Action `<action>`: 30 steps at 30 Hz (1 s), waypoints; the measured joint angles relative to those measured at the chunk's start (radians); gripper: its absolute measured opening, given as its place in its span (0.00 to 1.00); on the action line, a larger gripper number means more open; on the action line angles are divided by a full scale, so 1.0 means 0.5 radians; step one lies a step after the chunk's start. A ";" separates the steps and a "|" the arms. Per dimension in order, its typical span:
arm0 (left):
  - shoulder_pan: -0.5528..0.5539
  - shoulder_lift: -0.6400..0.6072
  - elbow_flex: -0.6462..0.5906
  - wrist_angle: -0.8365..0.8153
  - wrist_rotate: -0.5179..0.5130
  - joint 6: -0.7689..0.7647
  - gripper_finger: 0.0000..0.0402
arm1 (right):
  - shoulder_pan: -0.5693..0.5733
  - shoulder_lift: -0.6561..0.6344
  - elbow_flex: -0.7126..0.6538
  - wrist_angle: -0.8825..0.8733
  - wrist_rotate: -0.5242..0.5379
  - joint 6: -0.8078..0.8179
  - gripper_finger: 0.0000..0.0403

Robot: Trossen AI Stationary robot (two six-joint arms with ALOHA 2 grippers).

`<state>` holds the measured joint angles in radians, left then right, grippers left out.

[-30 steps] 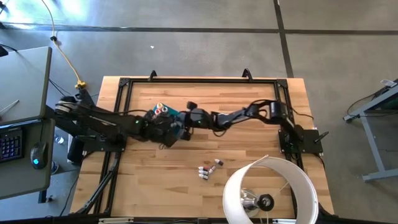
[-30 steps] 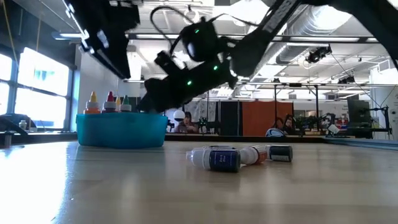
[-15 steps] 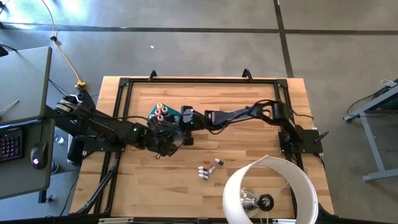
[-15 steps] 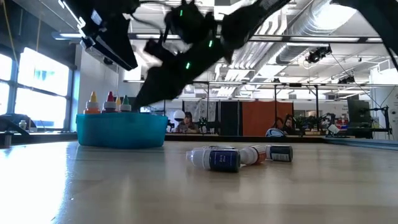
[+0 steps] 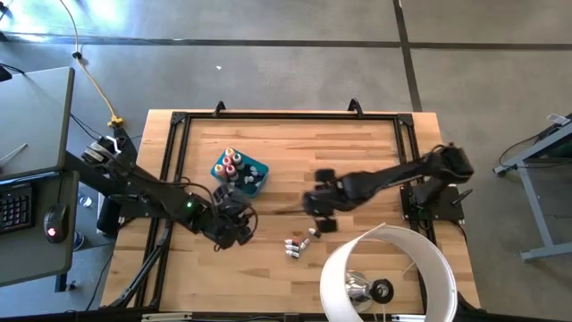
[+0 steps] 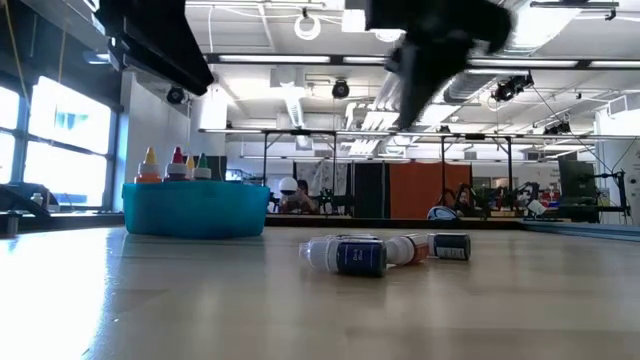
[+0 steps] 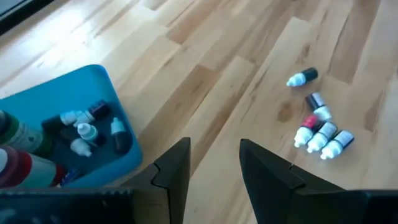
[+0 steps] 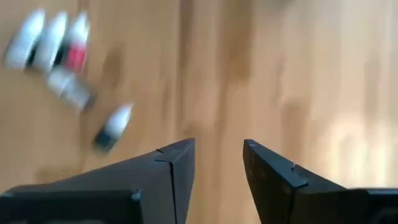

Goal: Pick & Place food coloring
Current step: Put the small green food coloring bottle into the blue bin

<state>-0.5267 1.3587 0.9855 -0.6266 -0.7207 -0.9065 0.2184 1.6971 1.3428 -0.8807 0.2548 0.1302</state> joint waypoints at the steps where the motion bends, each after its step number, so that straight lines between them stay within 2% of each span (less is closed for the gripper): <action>1: -0.019 0.005 -0.001 -0.004 -0.026 -0.010 0.34 | 0.044 -0.055 -0.105 0.008 -0.021 0.080 0.32; 3: -0.040 0.006 0.000 0.010 -0.071 -0.015 0.34 | 0.138 -0.158 -0.335 0.149 -0.035 0.242 0.32; 6: -0.037 0.013 0.000 0.007 -0.071 -0.015 0.34 | 0.259 -0.291 -0.696 0.605 0.000 0.422 0.32; 11: -0.033 0.012 0.000 0.018 -0.162 -0.015 0.34 | 0.358 -0.344 -1.232 1.723 0.016 0.491 0.33; 14: -0.033 0.011 0.000 0.032 -0.154 -0.015 0.34 | 0.378 -0.308 -1.472 2.300 -0.053 0.427 0.36; 16: -0.033 0.011 0.000 0.071 -0.151 -0.016 0.34 | 0.379 -0.293 -1.572 2.434 -0.032 0.411 0.40; 22: -0.033 0.011 0.001 0.083 -0.150 -0.015 0.34 | 0.377 -0.279 -1.659 2.483 0.063 0.473 0.50; 30: -0.033 0.011 0.001 0.090 -0.149 -0.015 0.34 | 0.377 -0.094 -1.648 2.670 0.062 0.577 0.50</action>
<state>-0.5434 1.3643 0.9859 -0.5814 -0.7953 -0.9142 0.4068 1.6502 0.5186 0.4545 0.2859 0.4188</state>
